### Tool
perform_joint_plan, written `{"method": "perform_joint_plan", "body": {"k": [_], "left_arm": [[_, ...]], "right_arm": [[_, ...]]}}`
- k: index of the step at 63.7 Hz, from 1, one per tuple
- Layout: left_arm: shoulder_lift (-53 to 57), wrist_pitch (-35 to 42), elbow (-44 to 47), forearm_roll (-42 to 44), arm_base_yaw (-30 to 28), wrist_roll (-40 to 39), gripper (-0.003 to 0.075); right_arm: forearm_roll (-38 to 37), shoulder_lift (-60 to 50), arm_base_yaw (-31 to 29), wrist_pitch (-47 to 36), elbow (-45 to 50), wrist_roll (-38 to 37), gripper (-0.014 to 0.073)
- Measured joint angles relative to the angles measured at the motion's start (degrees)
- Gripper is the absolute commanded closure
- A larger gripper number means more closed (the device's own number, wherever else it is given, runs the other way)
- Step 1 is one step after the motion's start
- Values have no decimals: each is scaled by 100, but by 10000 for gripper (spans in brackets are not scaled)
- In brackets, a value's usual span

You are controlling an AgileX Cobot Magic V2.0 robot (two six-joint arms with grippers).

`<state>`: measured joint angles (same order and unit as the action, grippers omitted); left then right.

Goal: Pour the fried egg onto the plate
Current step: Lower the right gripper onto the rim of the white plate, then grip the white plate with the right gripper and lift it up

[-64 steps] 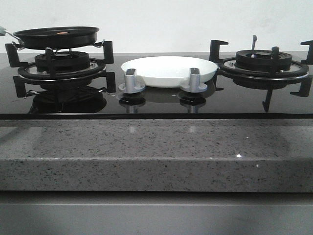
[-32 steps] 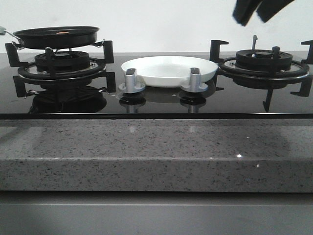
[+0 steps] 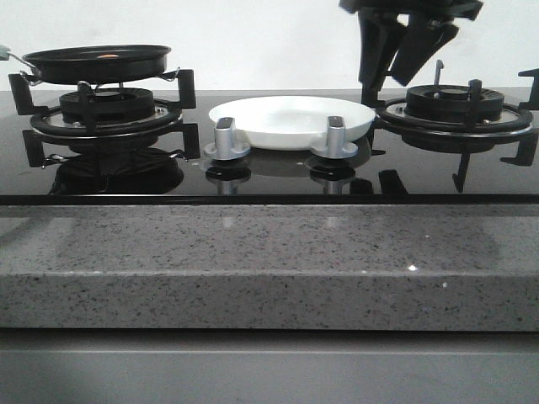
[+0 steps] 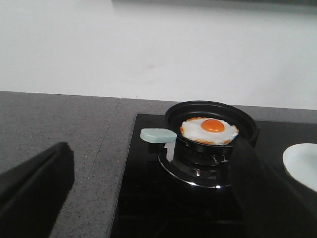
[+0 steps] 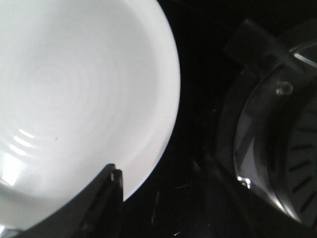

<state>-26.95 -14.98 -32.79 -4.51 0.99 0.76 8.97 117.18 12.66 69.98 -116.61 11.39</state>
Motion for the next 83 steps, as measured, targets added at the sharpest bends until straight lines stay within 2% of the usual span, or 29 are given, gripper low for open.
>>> {"method": "perform_joint_plan", "body": {"k": [16, 43, 64, 83], "left_arm": [[0, 0, 0, 0, 0, 0, 104], [0, 0, 0, 0, 0, 0, 104], [0, 0, 0, 0, 0, 0, 104], [0, 0, 0, 0, 0, 0, 104]], "right_arm": [[142, 695, -10, 94, -808, 119, 202], [331, 999, -10, 122, -870, 151, 208], [401, 999, -10, 131, -870, 163, 358], [479, 999, -10, 29, -883, 118, 623]]}}
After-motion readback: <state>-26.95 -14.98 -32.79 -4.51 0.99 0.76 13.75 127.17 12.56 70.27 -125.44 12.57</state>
